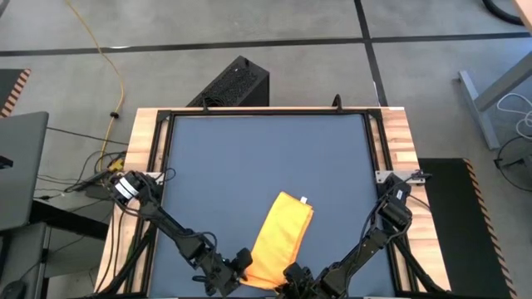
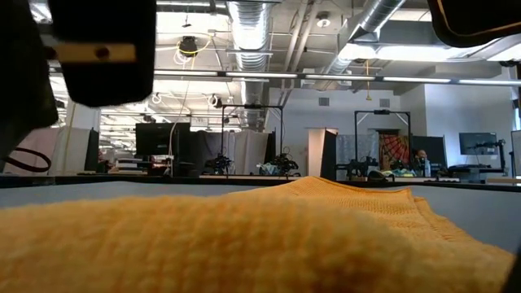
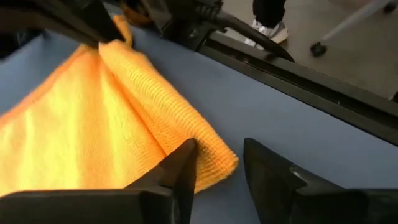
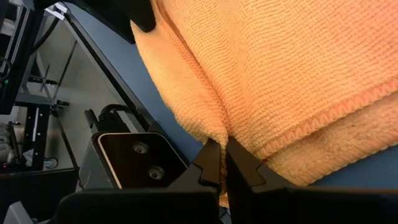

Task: Roll towel
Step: Roll the orange microfiber cloth

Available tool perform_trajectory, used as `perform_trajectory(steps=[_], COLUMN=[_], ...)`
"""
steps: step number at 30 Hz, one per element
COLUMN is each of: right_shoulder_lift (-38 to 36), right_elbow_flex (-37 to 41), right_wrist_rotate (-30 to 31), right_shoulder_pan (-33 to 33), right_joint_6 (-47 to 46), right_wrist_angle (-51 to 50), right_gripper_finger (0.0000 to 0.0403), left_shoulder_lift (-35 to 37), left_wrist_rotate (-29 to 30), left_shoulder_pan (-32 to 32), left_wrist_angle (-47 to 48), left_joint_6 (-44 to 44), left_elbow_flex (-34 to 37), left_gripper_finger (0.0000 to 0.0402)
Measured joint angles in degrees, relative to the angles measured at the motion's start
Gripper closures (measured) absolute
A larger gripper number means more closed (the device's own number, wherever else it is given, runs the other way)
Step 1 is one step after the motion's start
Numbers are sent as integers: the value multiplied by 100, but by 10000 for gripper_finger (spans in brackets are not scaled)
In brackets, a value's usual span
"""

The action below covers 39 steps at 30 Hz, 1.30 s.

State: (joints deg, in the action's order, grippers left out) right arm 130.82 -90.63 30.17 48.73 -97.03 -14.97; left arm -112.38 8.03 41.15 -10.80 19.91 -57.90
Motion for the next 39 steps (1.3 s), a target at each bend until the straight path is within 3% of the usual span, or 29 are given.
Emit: perform_trajectory(steps=[3, 7, 15, 24, 30, 34, 37, 39], right_shoulder_lift=[0, 0, 2, 2, 4, -9, -134, -197], right_elbow_flex=[0, 0, 0, -2, -4, -4, -5, 6], right_wrist_rotate=[0, 0, 1, 2, -8, -98, -669, -592], right_shoulder_pan=[0, 0, 53, 59, 14, -87, -251, -277], right_joint_6=[0, 0, -220, -216, -154, 194, 634, 857], right_wrist_angle=[14, 16, 44, 48, 46, 77, -60, -109], right_gripper_finger=[376, 376, 376, 374, 352, 335, 328, 327], left_shoulder_lift=[-4, 1, 153, 153, 156, 156, 158, 162], left_wrist_rotate=[-283, -1200, -3244, -3615, -3628, -3794, -3917, -3939], left_shoulder_pan=[-139, -421, -1398, -1866, -1937, -1946, -1951, -1986], left_wrist_angle=[54, 81, 289, 622, 795, 864, 875, 903], left_joint_6=[-394, -967, -2233, -2800, -3117, -3439, -3691, -3819], left_elbow_flex=[4, 5, 11, 12, 12, 12, 12, 12], left_gripper_finger=[324, 389, 400, 401, 401, 401, 401, 401])
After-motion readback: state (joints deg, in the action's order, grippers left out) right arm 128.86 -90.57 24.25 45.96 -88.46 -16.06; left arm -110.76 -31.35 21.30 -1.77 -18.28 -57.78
